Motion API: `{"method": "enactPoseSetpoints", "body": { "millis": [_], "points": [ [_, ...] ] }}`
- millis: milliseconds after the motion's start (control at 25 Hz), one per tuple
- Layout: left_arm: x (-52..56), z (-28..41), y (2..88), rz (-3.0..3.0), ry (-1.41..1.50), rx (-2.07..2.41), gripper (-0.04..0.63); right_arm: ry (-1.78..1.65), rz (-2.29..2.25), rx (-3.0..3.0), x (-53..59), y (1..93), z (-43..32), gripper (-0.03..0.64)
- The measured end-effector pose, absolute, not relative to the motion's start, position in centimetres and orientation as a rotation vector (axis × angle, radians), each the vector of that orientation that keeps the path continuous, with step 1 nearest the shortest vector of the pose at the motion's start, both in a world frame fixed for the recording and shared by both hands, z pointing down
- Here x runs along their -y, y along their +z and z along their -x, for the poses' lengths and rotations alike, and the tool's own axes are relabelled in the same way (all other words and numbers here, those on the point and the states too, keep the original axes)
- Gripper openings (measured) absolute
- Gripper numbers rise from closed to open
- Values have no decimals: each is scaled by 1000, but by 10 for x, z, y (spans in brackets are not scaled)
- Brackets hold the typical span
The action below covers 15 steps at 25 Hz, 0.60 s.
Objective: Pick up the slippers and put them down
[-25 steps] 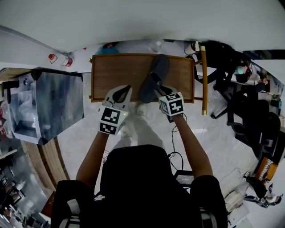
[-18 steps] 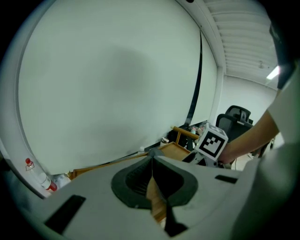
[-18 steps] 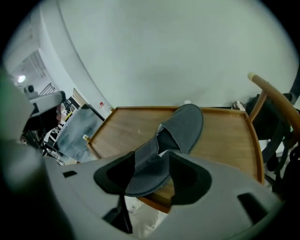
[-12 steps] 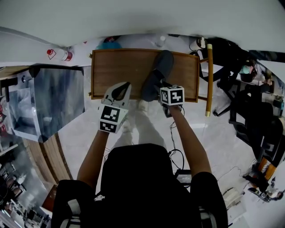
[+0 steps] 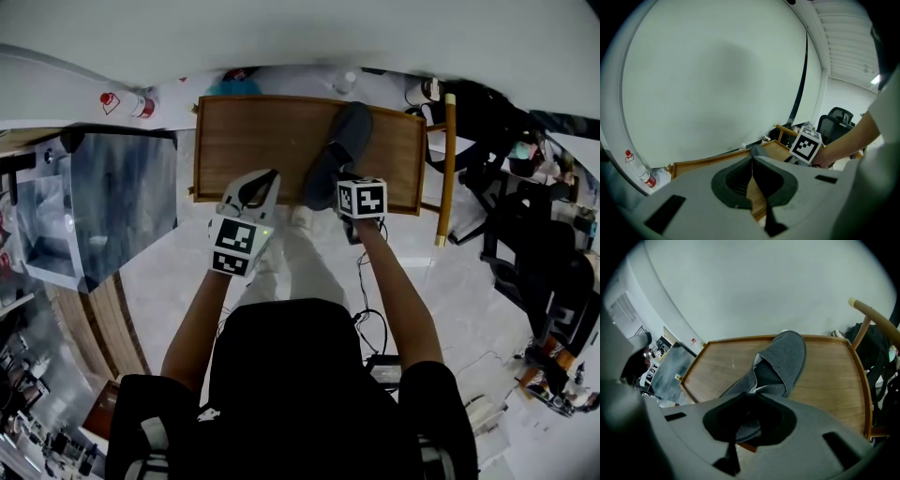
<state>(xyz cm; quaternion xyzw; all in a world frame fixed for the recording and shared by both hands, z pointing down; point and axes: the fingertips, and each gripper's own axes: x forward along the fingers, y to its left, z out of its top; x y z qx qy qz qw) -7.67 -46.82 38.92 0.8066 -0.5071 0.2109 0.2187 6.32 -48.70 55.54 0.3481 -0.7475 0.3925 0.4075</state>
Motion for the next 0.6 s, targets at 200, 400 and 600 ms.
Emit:
{"method": "enactPoseSetpoints", "body": {
  "millis": [200, 400, 600],
  "points": [
    [464, 79, 387, -2242, 586, 1402, 8, 935, -906, 1896, 489, 545, -67, 20],
    [456, 83, 379, -2257, 579, 1398, 8, 879, -937, 1926, 489, 527, -71, 14],
    [449, 81, 371, -2283, 564, 1383, 8, 829, -968, 1964, 483, 506, -70, 11]
  ]
}}
